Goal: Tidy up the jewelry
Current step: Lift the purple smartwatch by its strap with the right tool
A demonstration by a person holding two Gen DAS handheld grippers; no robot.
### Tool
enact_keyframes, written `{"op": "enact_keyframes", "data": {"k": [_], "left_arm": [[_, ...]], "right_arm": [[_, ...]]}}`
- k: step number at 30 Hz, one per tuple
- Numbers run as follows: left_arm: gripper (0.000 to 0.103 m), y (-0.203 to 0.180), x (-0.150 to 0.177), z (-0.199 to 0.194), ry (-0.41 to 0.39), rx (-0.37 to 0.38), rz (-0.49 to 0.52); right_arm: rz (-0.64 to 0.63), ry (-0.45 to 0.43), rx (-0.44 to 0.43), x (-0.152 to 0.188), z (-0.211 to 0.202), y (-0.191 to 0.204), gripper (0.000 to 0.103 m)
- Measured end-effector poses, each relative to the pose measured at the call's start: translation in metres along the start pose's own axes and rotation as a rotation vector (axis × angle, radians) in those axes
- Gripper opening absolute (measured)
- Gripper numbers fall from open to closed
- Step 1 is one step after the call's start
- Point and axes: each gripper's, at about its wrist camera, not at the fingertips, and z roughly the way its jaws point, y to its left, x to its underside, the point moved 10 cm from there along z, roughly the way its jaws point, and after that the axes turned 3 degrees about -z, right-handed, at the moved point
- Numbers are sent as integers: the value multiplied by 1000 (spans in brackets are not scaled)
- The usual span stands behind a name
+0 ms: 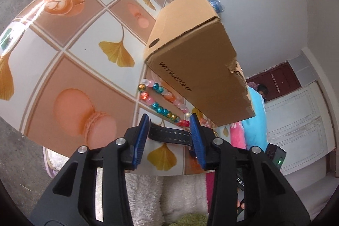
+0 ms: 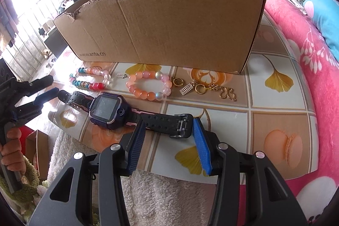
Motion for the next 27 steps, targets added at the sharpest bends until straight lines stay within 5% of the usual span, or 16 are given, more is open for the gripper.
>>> {"op": "enact_keyframes", "data": {"k": [5, 10, 17, 22, 27], "left_arm": [[43, -17, 5, 3, 19, 23, 44], [43, -19, 12, 8, 6, -77, 152], [39, -9, 18, 17, 20, -95, 131], [26, -11, 19, 21, 20, -163, 198], [10, -11, 20, 29, 9, -311, 313]], "right_arm": [[1, -2, -1, 0, -1, 0, 46], [2, -2, -2, 0, -1, 0, 46], [0, -3, -1, 0, -1, 0, 46], [-4, -5, 0, -1, -2, 0, 46], [3, -3, -15, 0, -3, -2, 46]]}}
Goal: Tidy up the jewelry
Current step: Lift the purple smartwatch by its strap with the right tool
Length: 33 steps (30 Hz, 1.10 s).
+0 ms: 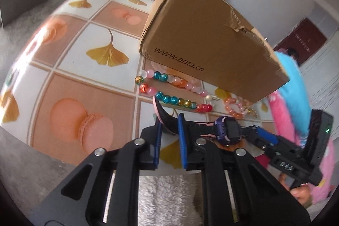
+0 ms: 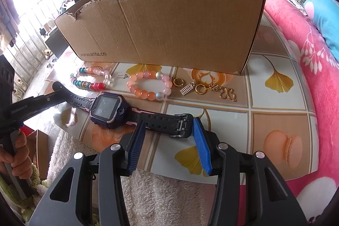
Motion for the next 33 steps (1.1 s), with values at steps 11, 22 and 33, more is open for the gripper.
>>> {"op": "enact_keyframes", "data": {"k": [11, 22, 33], "left_arm": [[9, -6, 3, -1, -26, -184, 210], [9, -11, 5, -2, -36, -190, 232], [8, -14, 5, -4, -46, -203, 250]], "right_arm": [[130, 13, -106, 2, -5, -20, 39], [177, -8, -165, -8, -7, -13, 27], [113, -33, -43, -13, -7, -10, 5]]}}
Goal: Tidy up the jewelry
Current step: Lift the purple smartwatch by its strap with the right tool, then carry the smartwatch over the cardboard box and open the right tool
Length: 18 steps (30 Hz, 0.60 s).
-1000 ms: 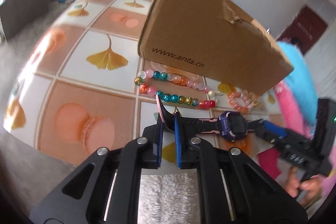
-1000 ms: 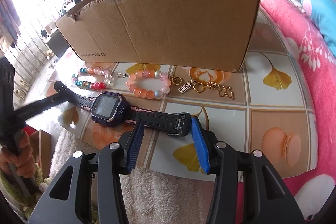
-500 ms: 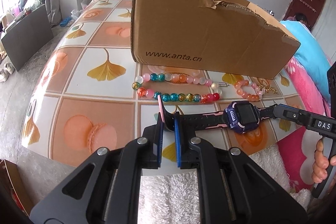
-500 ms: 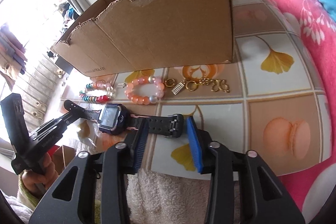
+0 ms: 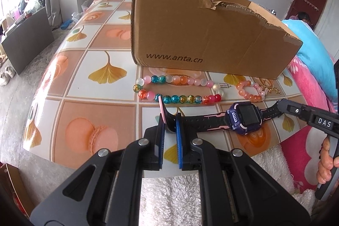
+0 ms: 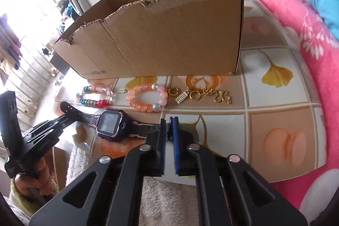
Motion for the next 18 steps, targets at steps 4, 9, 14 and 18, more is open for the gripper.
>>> {"op": "enact_keyframes", "data": {"k": [4, 9, 14, 18], "left_arm": [[3, -6, -3, -8, -30, 1, 30], [2, -21, -12, -32, -102, 29, 74], [2, -39, -18, -57, -150, 68, 112], [2, -52, -25, -76, -194, 93, 144]], "right_arm": [[-34, -36, 29, -5, -12, 8, 4], [-79, -86, 54, -11, -31, 18, 4], [-119, -153, 94, -17, -58, 26, 3], [-146, -190, 123, -19, -76, 30, 3]]}}
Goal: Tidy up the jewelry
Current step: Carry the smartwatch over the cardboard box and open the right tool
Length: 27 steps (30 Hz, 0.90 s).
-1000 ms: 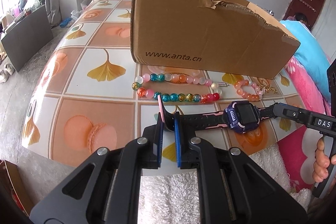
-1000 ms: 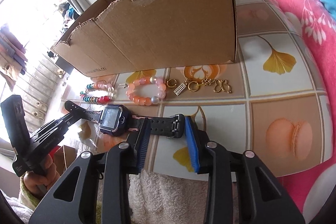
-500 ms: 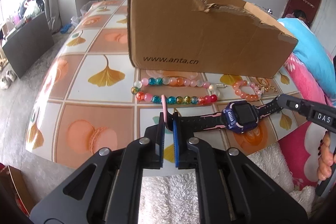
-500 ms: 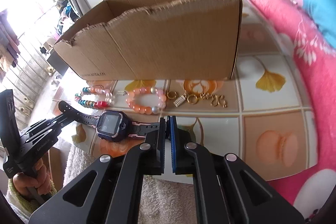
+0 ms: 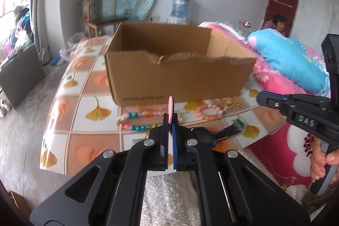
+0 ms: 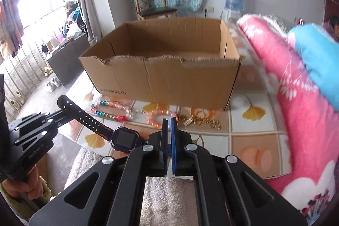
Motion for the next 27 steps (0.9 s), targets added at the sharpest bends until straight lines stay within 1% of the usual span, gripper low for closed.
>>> {"op": "enact_keyframes", "data": {"k": [2, 4, 5, 6, 8, 9, 13, 16, 20, 24, 25, 26, 27], "left_arm": [[2, -2, 2, 0, 7, -6, 18], [2, -1, 7, 4, 18, -18, 24], [2, 1, 10, 8, 27, -30, 23], [2, 4, 13, 9, 31, -38, 20], [2, 11, 17, 11, 41, -60, 11], [2, 14, 19, 13, 45, -68, 5], [2, 27, 24, 19, 65, -80, -25], [2, 32, 26, 24, 78, -84, -28], [2, 34, 26, 29, 92, -77, -26], [2, 39, 29, 33, 108, -62, -33], [2, 39, 30, 34, 112, -60, -34], [2, 39, 31, 36, 117, -55, -37], [2, 40, 32, 37, 121, -51, -39]], "right_arm": [[18, 19, -27, 4, -1, 1, 3], [85, 39, -86, 11, -1, -2, 4], [110, 59, -116, 16, 1, -4, 7], [129, 68, -127, 19, 2, -6, 12], [168, 86, -138, 27, 8, -13, 43], [184, 102, -143, 31, 13, -15, 47], [240, 161, -169, 40, 39, -18, 48], [297, 204, -210, 45, 57, -17, 48], [315, 263, -186, 54, 72, -17, 48], [306, 263, -169, 55, 75, -14, 48], [301, 262, -162, 55, 75, -13, 47], [292, 266, -154, 56, 75, -11, 38], [284, 272, -146, 56, 77, -11, 32]]}}
